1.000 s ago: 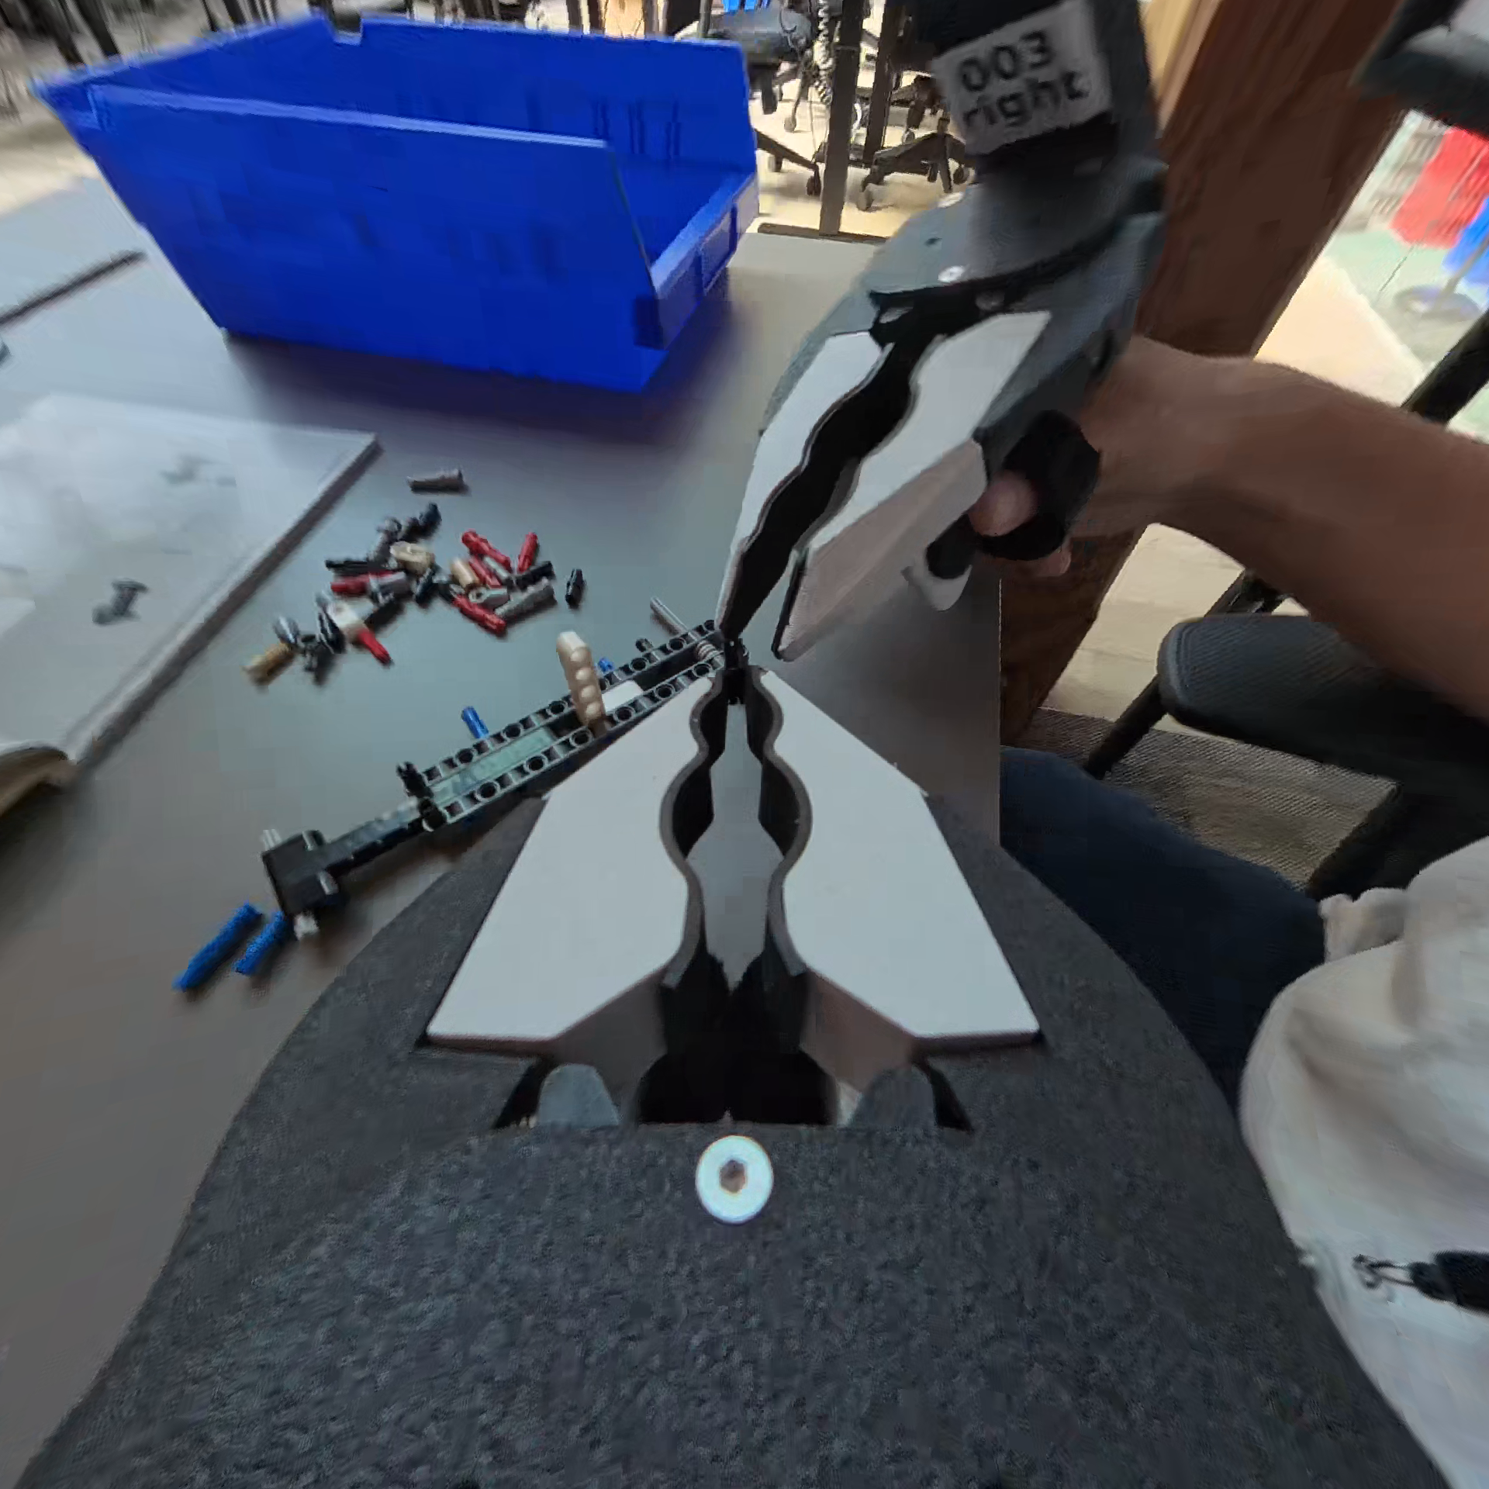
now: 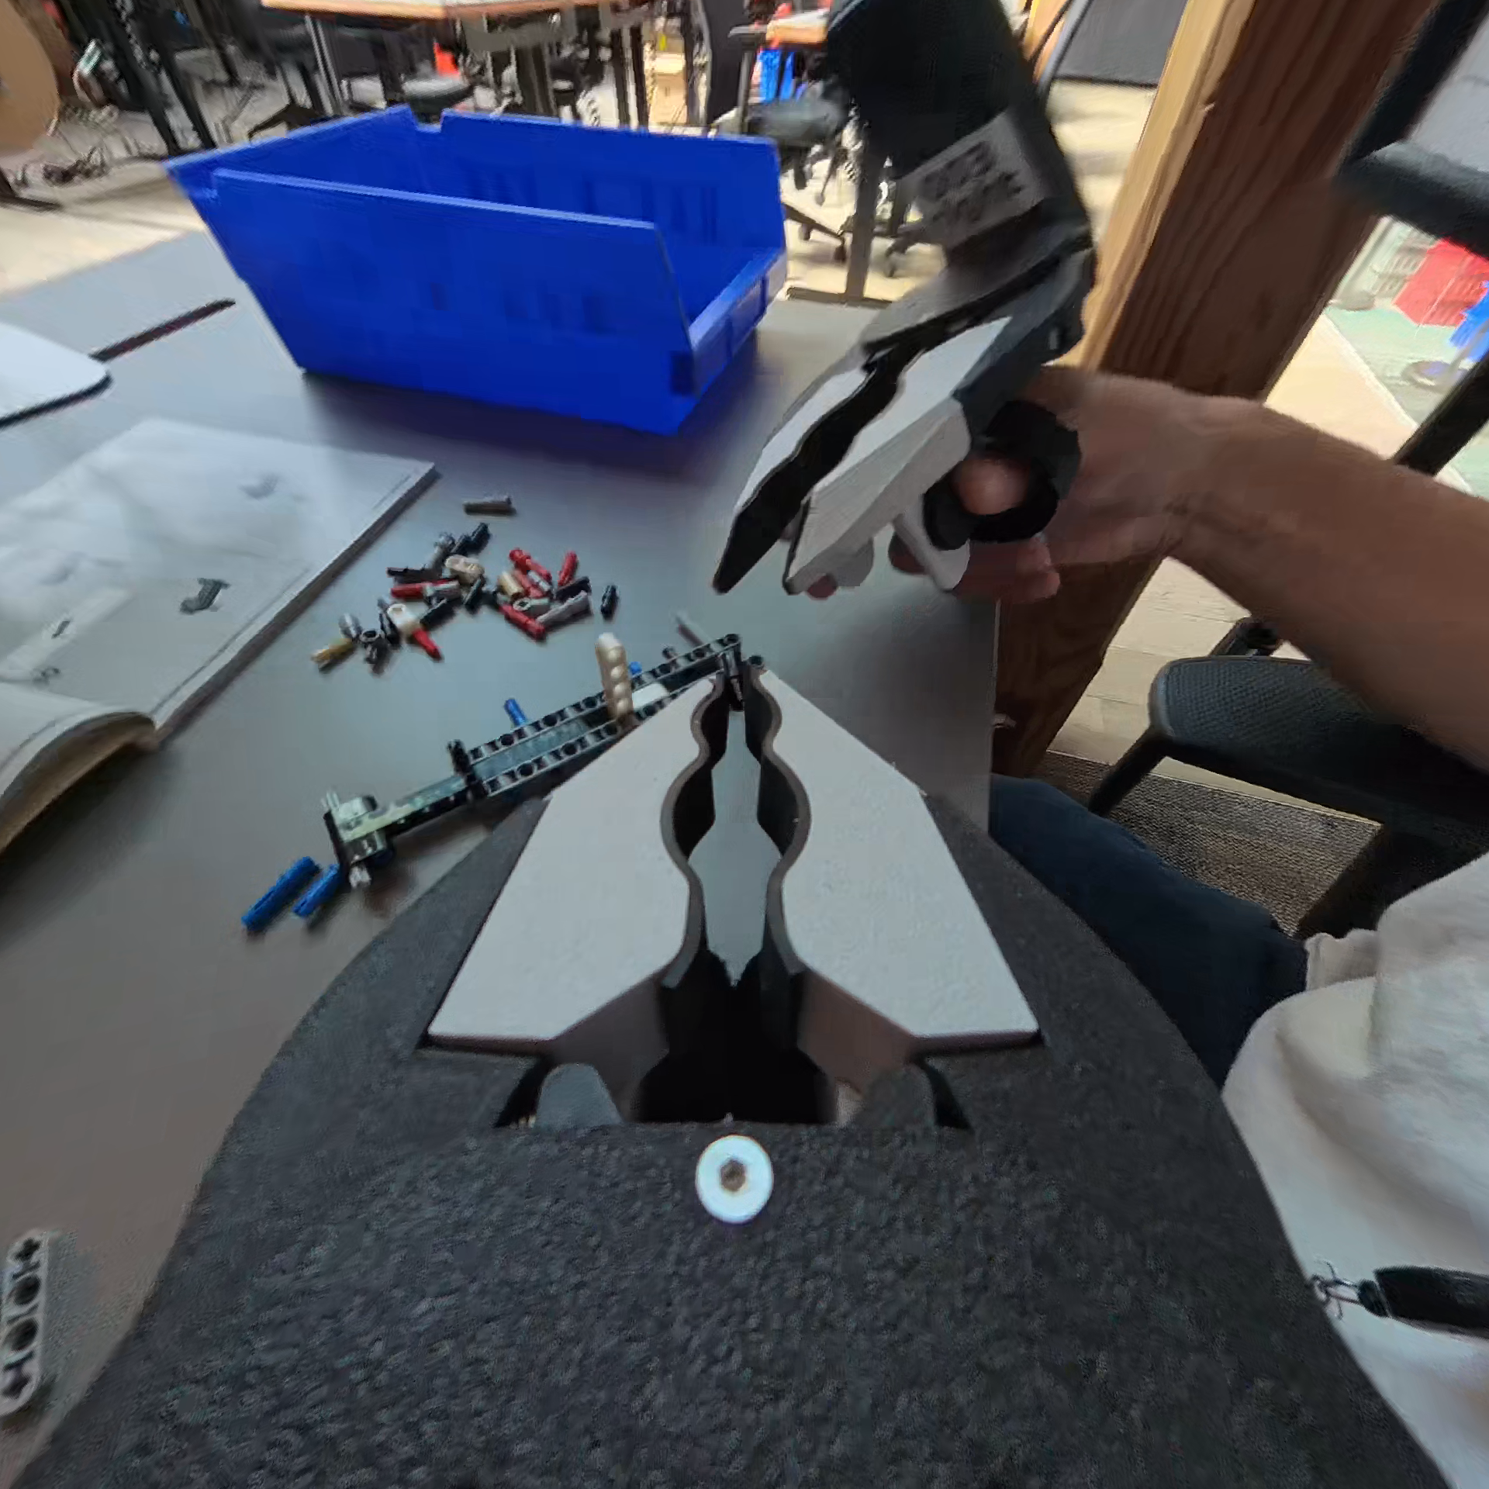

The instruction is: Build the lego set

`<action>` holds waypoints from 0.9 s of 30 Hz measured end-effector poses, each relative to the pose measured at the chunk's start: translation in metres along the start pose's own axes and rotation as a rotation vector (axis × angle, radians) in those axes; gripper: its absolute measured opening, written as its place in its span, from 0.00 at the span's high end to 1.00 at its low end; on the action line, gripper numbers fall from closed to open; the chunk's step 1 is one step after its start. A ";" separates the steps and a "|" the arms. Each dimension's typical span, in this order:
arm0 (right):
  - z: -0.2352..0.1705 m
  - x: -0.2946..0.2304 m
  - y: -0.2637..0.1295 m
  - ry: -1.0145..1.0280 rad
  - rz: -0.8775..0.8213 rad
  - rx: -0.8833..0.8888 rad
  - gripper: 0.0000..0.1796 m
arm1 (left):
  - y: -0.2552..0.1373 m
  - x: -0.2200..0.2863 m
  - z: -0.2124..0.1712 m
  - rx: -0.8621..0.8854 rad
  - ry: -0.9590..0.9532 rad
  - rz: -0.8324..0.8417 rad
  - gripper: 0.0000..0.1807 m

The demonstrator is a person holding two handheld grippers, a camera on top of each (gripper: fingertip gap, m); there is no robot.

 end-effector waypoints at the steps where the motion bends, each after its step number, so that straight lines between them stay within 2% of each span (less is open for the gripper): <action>1: -0.003 0.007 -0.007 -0.111 -0.132 -0.049 0.83 | 0.004 -0.002 -0.004 -0.038 -0.013 0.007 0.99; 3: -0.006 0.018 -0.017 -0.255 -0.329 -0.109 0.83 | 0.016 -0.006 -0.013 -0.152 -0.033 0.037 0.99; 5: -0.011 0.028 -0.016 -0.289 -0.409 -0.208 0.83 | 0.028 -0.005 -0.018 -0.237 -0.032 0.044 0.99; 10: -0.013 0.036 0.004 -0.263 -0.339 -0.342 0.81 | 0.050 -0.005 -0.018 -0.345 -0.045 0.057 0.99; 13: -0.015 0.040 0.007 -0.291 -0.409 -0.397 0.82 | 0.059 -0.003 -0.015 -0.364 -0.061 0.046 0.99; 18: -0.015 0.042 0.007 -0.267 -0.419 -0.410 0.83 | 0.071 -0.001 -0.010 -0.373 -0.082 0.081 0.99; 20: -0.017 0.041 0.010 -0.255 -0.407 -0.402 0.88 | 0.074 0.000 -0.007 -0.362 -0.081 0.095 0.99; 27: -0.016 0.043 0.009 -0.195 -0.431 -0.382 0.88 | 0.077 -0.002 -0.004 -0.357 -0.094 0.190 0.99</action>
Point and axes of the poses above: each gripper's, where its closed fingertips meet, y out along the fingers, z out of its top, x = y × z across the jaws, the point moved 7 cm from there along -y, back along the fingers, and after that the axes turned 11 degrees about -x, right-handed, at the moved point
